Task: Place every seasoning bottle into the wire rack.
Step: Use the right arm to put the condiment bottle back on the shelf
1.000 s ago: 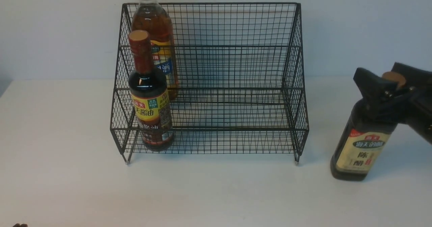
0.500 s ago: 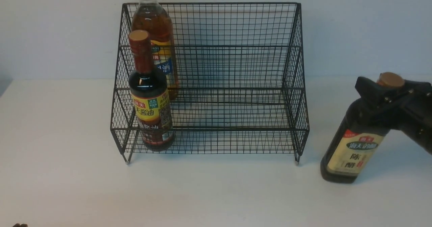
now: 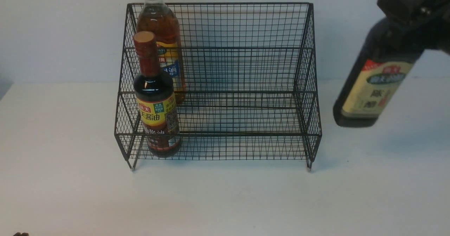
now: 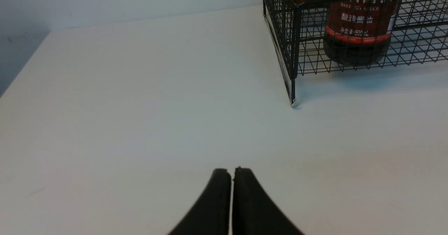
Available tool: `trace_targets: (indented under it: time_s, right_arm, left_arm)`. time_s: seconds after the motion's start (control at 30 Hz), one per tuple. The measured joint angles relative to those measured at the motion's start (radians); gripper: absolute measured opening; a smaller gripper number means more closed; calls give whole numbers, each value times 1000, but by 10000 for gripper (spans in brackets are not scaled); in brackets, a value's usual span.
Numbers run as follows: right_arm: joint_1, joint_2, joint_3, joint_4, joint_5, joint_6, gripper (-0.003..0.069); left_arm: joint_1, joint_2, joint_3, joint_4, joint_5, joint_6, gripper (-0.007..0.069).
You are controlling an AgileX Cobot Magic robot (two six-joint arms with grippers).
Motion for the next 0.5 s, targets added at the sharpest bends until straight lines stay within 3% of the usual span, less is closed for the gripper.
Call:
trace_targets:
  time_s: [0.2, 0.5]
  right_arm:
    - [104, 140, -216, -18, 12, 29, 314]
    - [124, 390, -437, 38, 29, 38, 314]
  left_arm:
    - [0, 0, 0, 0, 0, 0, -5]
    - [0, 0, 0, 0, 0, 0, -5]
